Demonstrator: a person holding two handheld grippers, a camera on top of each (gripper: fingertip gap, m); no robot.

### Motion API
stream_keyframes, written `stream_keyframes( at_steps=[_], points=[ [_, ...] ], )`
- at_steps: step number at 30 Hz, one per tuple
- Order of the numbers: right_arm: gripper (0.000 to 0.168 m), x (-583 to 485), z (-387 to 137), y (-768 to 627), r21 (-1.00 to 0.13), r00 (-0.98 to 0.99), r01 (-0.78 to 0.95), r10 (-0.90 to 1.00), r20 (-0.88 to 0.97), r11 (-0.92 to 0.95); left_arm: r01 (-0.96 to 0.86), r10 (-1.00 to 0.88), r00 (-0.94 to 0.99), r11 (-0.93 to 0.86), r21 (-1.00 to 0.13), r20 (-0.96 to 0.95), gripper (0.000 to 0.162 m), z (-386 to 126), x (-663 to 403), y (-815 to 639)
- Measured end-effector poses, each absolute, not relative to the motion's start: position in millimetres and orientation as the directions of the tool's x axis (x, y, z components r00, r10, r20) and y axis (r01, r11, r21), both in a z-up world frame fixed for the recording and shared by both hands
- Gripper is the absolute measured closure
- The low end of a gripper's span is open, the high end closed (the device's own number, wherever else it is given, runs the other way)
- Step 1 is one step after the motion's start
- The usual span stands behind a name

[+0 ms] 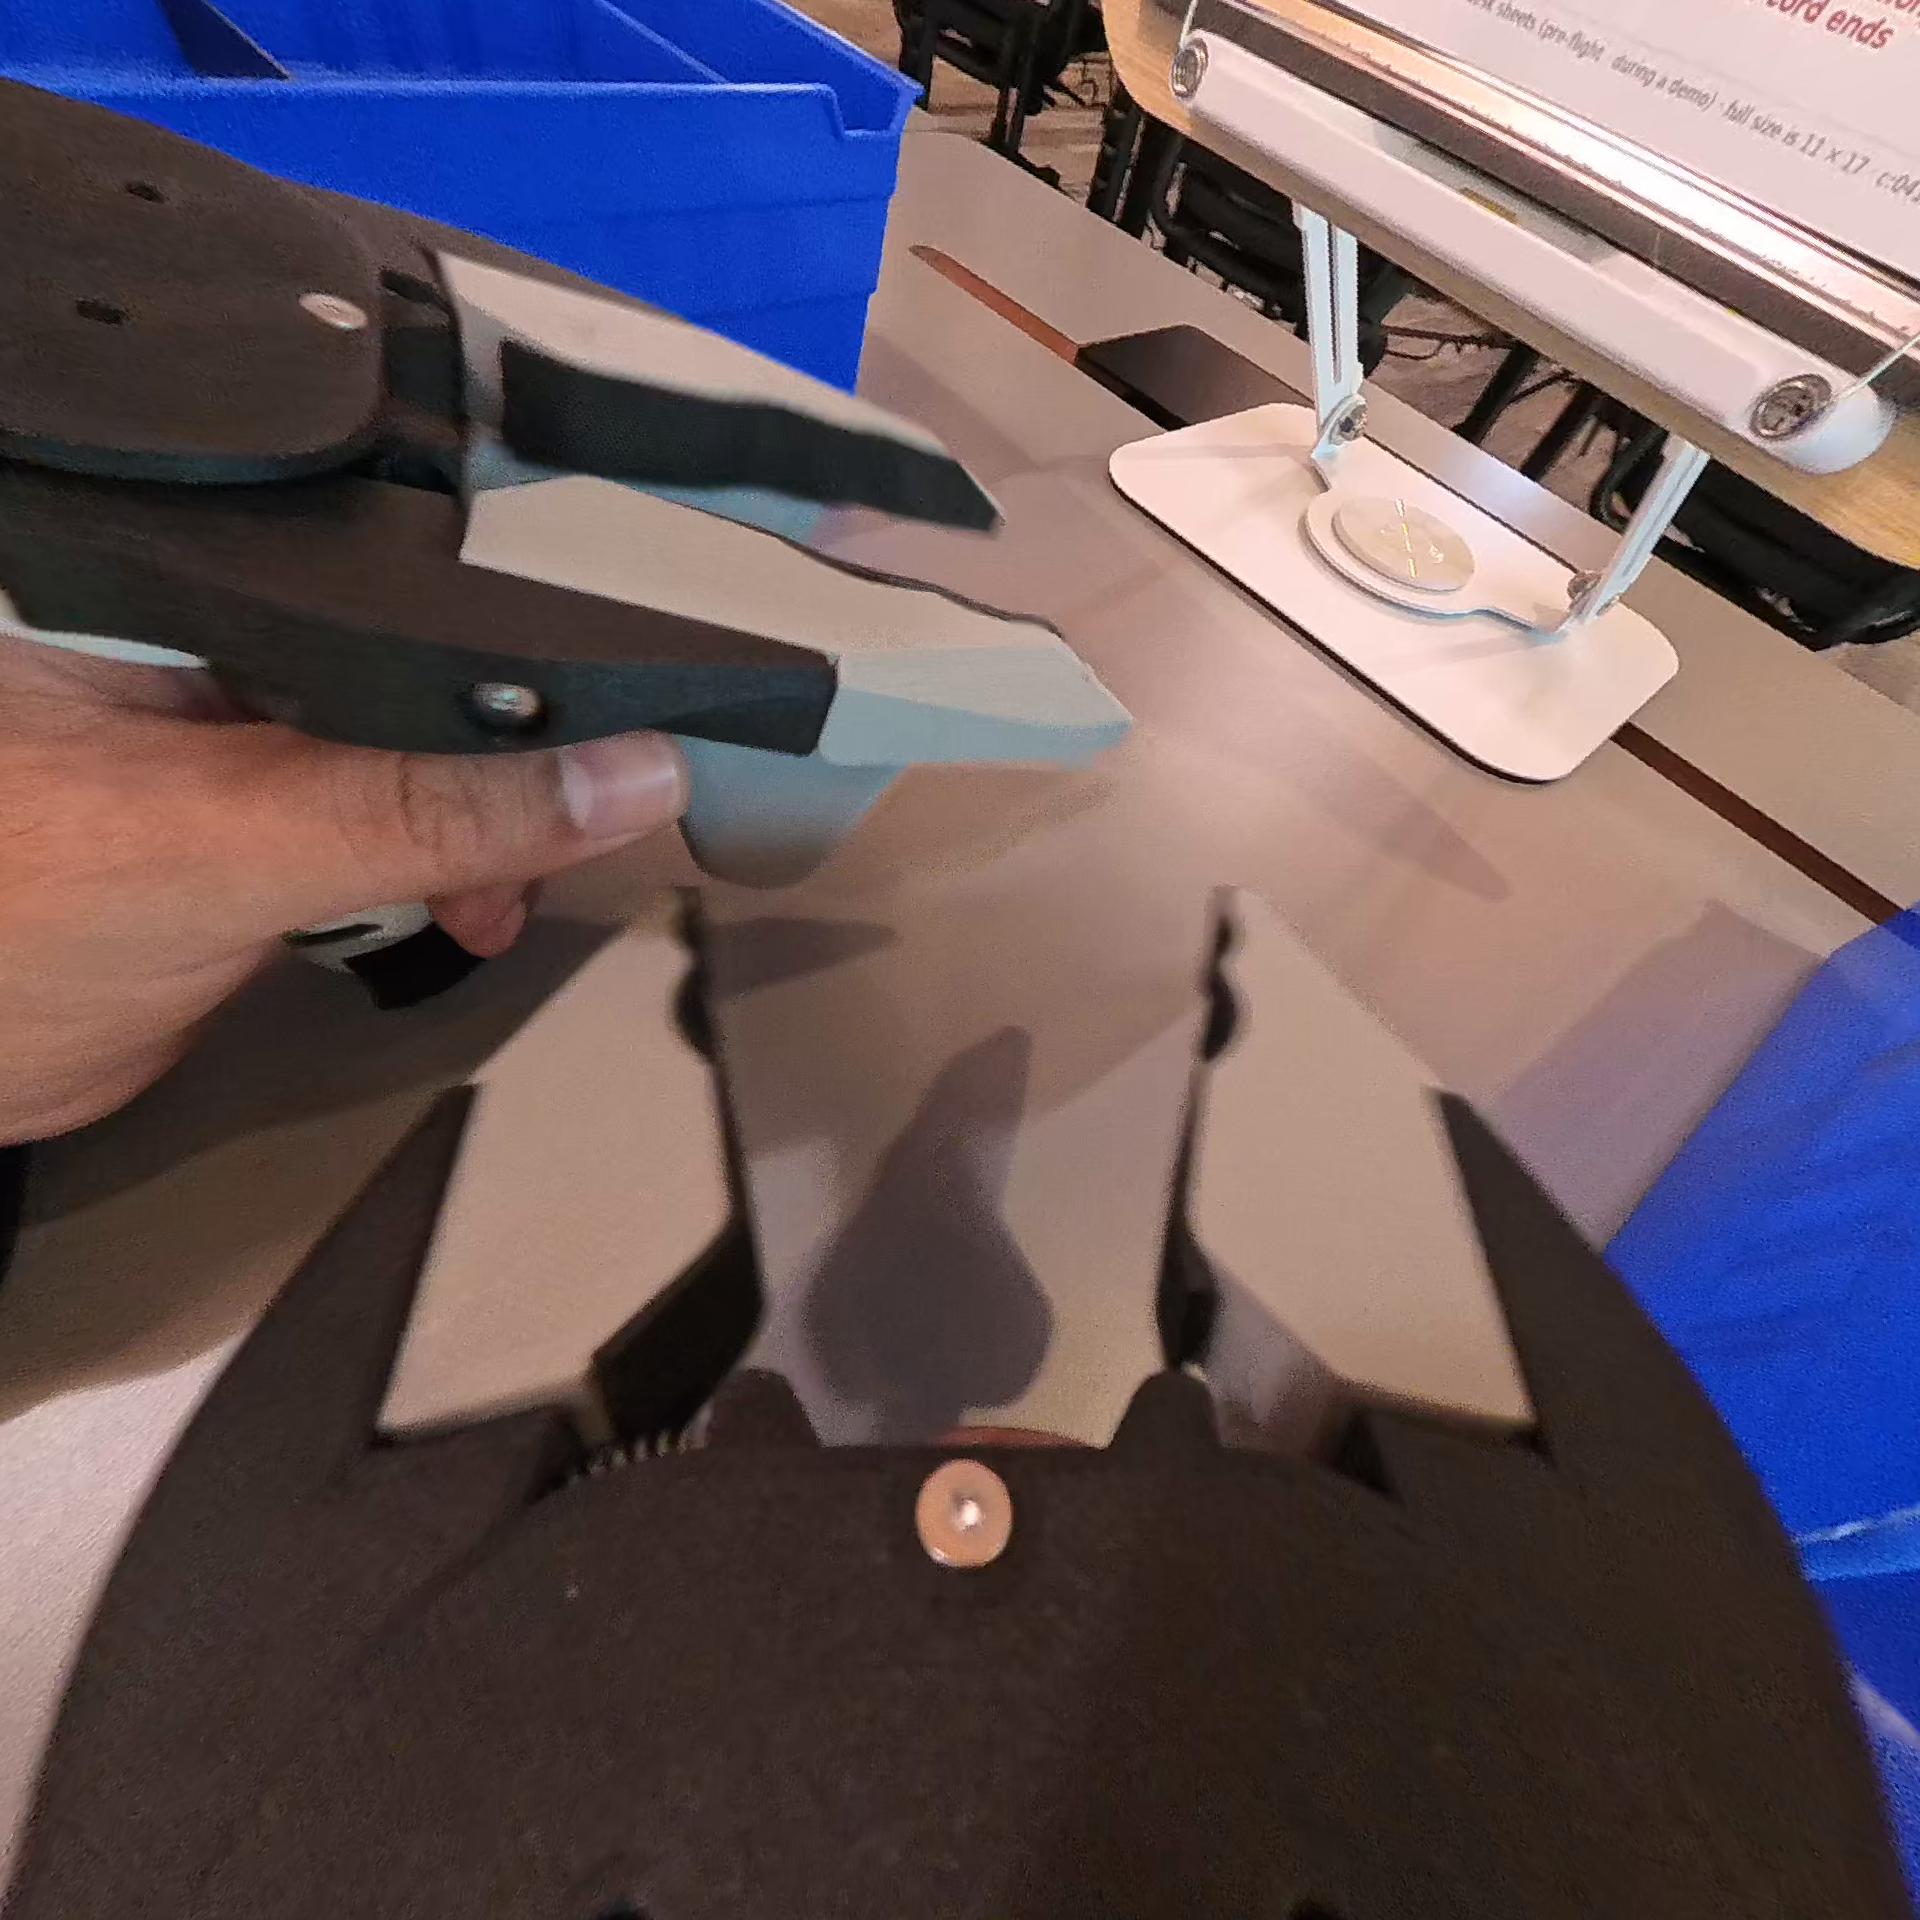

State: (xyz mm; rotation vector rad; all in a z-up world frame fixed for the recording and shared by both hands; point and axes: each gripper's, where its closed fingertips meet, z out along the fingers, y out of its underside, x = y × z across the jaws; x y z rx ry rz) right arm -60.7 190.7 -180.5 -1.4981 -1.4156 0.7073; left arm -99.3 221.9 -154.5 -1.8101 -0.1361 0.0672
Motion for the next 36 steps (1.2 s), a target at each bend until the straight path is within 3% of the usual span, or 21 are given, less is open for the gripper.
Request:
stream_keyframes(
  at_steps=[1,2,6,8,11,13,23,36],
  points=[
    [0.136,-60.0,-178.2,183.6,-0.899,0.125,0.422,0.976,0.181,0.113,0.039,0.092,0.996,-0.243,-0.969,0.017,0.162,-154.8,-94.0,220.4],
    [0.168,-59.3,-175.5,177.6,-0.905,0.086,0.406,0.980,0.180,0.130,0.037,0.112,0.994,-0.237,-0.971,0.010,0.162,-153.7,-96.9,219.7],
    [0.163,-58.7,-177.0,183.8,-0.906,0.123,0.410,0.978,0.169,0.105,0.033,0.112,0.994,-0.243,-0.969,0.005,0.158,-155.3,-96.9,220.8],
    [0.128,-59.4,-178.0,187.1,-0.908,0.143,0.411,0.978,0.149,0.078,0.042,0.125,0.992,-0.243,-0.969,0.012,0.132,-155.5,-98.3,221.5],
    [0.108,-59.2,-177.0,191.5,-0.913,0.166,0.403,0.976,0.138,0.060,0.059,0.153,0.988,-0.238,-0.969,0.022,0.110,-155.3,-102.8,221.1],
    [0.105,-59.0,-177.0,192.3,-0.914,0.170,0.402,0.977,0.132,0.053,0.075,0.160,0.986,-0.229,-0.970,0.038,0.102,-154.3,-104.2,220.9],
    [0.103,-57.6,-174.6,194.0,-0.920,0.175,0.390,0.978,0.117,0.040,0.093,0.170,0.984,-0.213,-0.973,0.057,0.100,-152.5,-105.1,220.3],
    [0.107,-57.4,-174.5,192.3,-0.924,0.167,0.382,0.982,0.093,0.023,0.085,0.147,0.988,-0.216,-0.973,0.053,0.109,-152.6,-99.7,220.4]
  ],
)
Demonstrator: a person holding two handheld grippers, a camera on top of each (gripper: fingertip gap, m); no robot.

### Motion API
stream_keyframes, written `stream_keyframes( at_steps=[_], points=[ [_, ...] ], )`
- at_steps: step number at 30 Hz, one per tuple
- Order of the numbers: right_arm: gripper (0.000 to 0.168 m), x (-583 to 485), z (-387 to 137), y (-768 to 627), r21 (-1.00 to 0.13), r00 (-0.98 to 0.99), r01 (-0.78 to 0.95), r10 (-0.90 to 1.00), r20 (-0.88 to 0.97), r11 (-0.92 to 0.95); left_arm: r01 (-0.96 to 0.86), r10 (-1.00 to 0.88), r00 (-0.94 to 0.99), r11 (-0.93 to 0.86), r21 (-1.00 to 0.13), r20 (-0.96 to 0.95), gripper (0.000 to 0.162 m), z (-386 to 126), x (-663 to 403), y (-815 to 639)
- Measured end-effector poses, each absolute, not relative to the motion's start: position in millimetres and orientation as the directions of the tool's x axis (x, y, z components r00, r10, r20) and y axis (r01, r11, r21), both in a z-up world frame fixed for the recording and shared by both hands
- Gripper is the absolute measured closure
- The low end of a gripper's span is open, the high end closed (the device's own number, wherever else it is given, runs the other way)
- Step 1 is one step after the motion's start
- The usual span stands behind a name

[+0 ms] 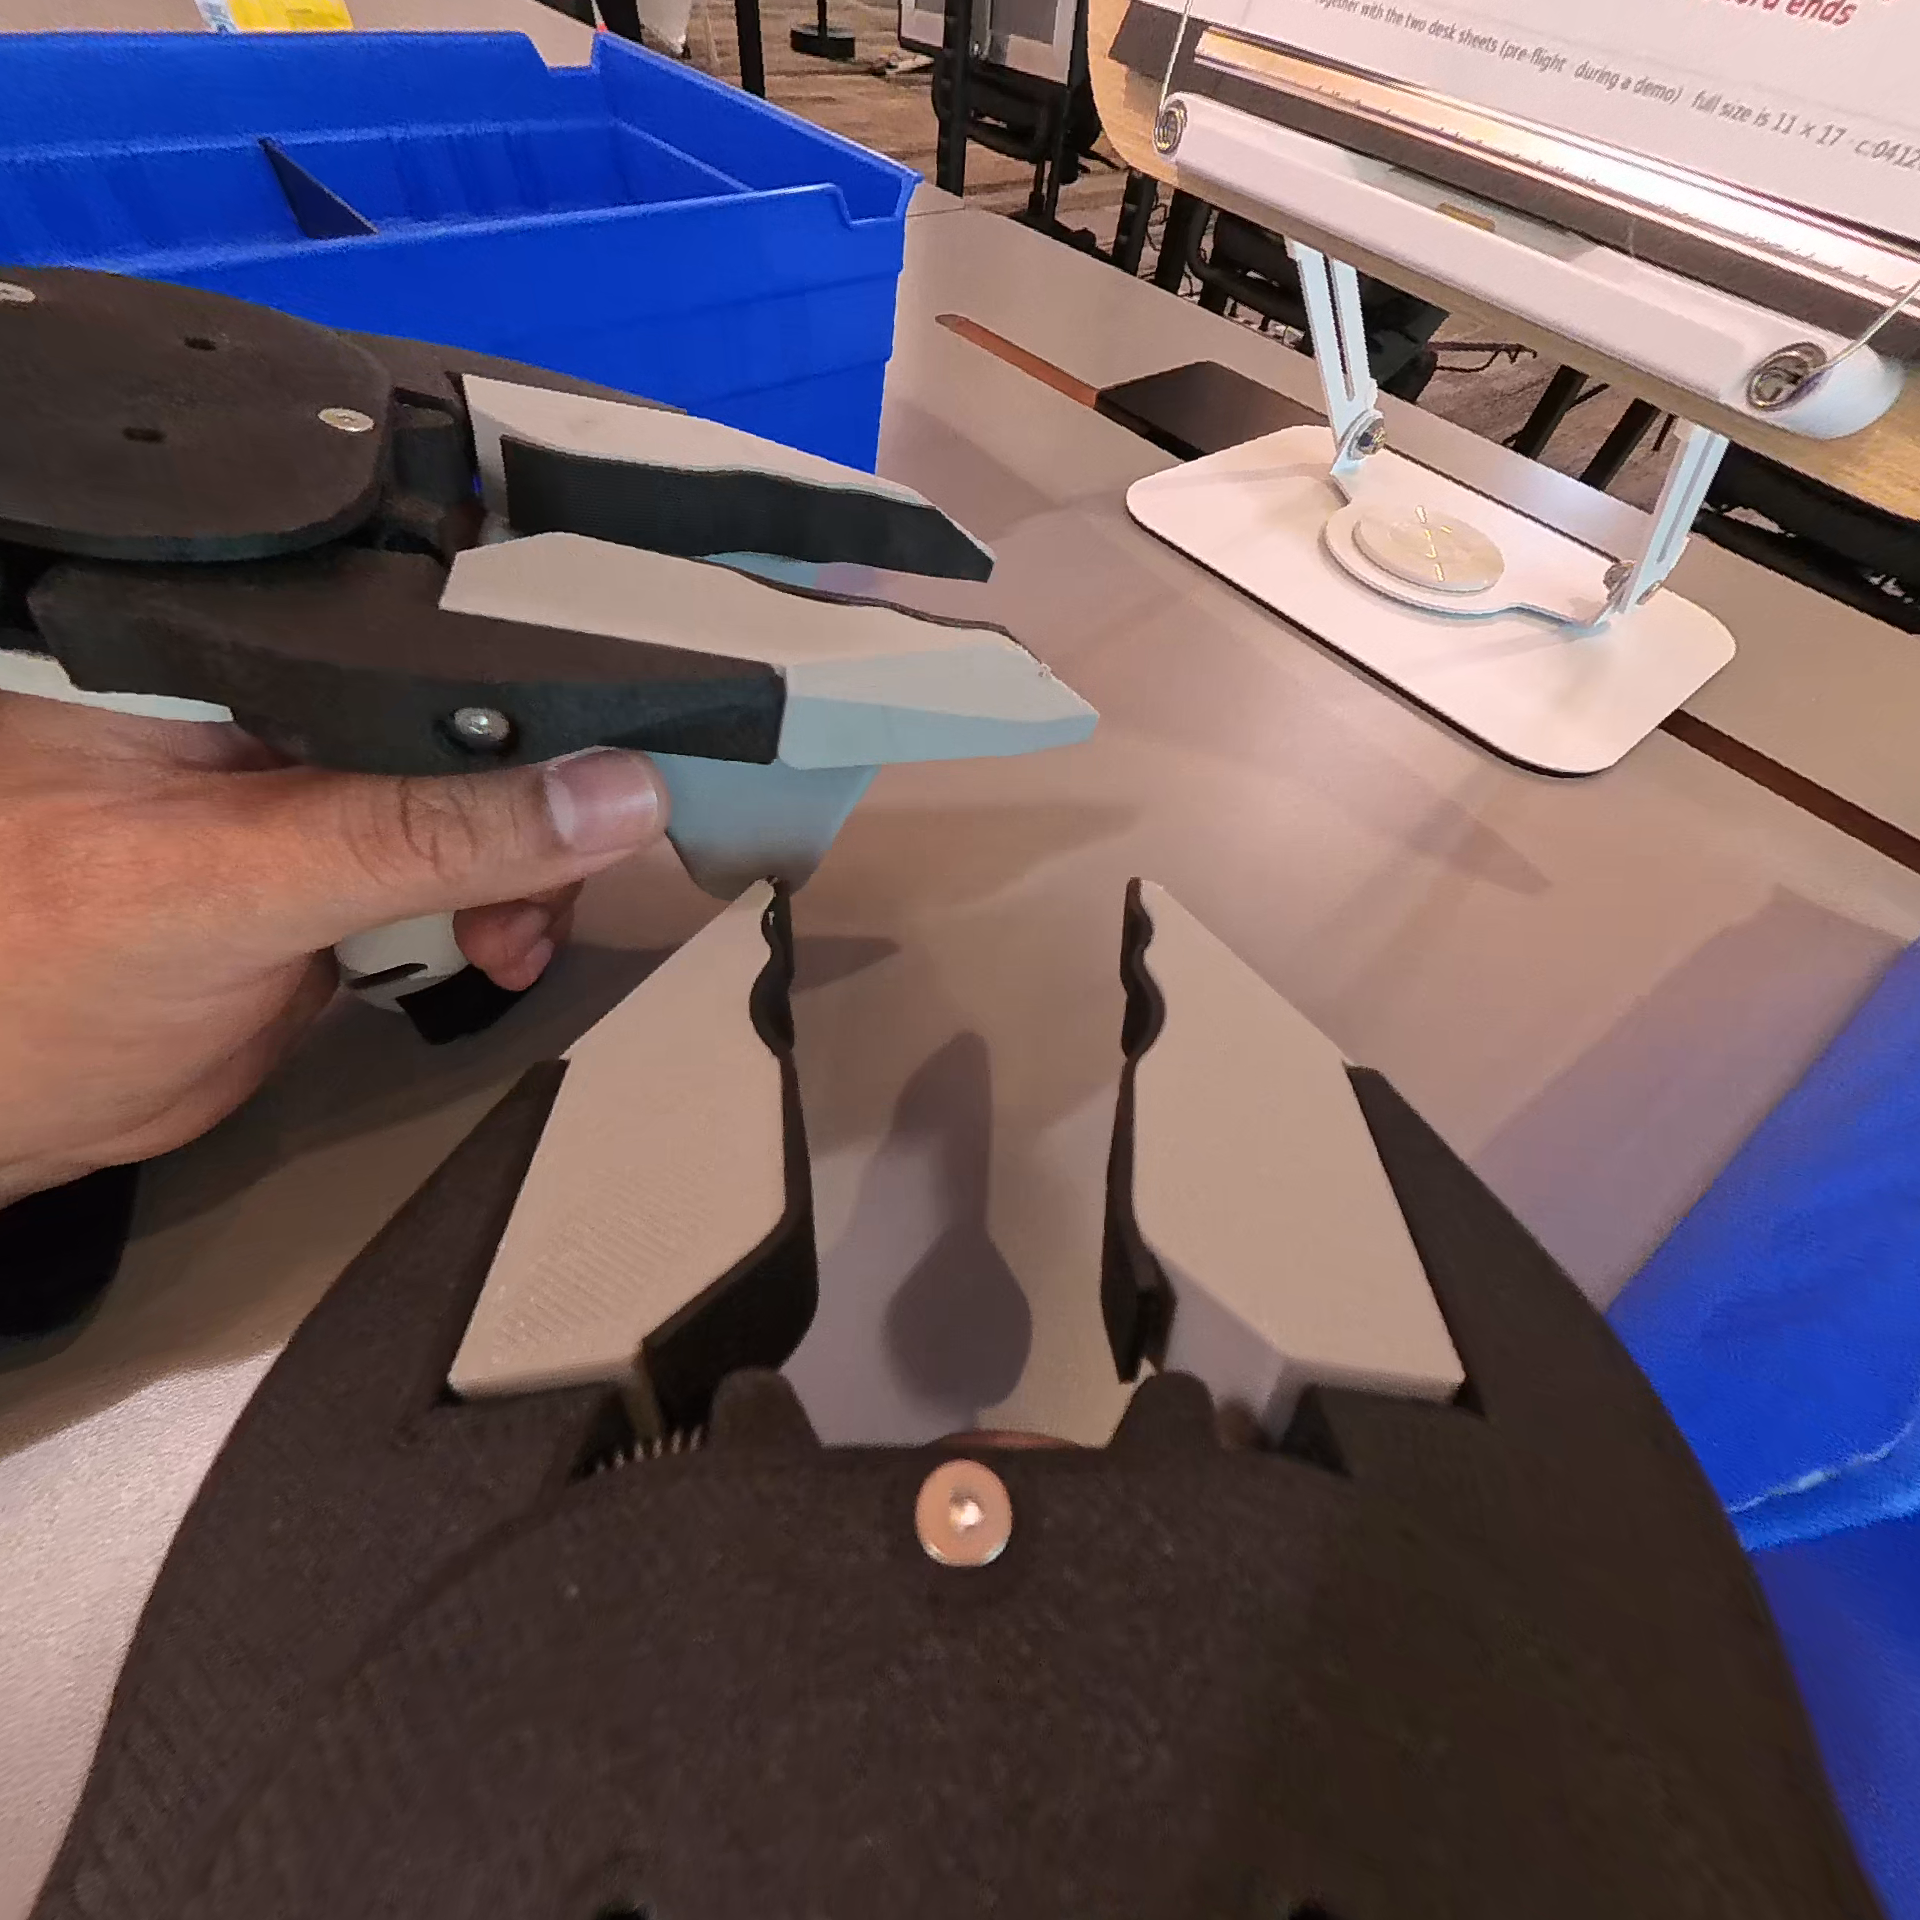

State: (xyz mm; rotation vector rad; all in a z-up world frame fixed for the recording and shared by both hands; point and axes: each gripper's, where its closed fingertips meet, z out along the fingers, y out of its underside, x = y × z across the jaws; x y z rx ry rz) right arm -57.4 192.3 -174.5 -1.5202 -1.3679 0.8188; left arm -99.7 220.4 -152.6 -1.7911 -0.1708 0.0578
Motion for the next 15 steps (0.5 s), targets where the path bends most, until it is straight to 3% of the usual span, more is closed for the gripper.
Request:
stream_keyframes(
  at_steps=[15],
  points=[
    [0.113,-60.0,-174.9,186.8,-0.925,0.141,0.380,0.986,0.087,0.027,0.092,0.143,0.988,-0.213,-0.973,0.062,0.113,-152.1,-99.4,219.4]
  ],
)
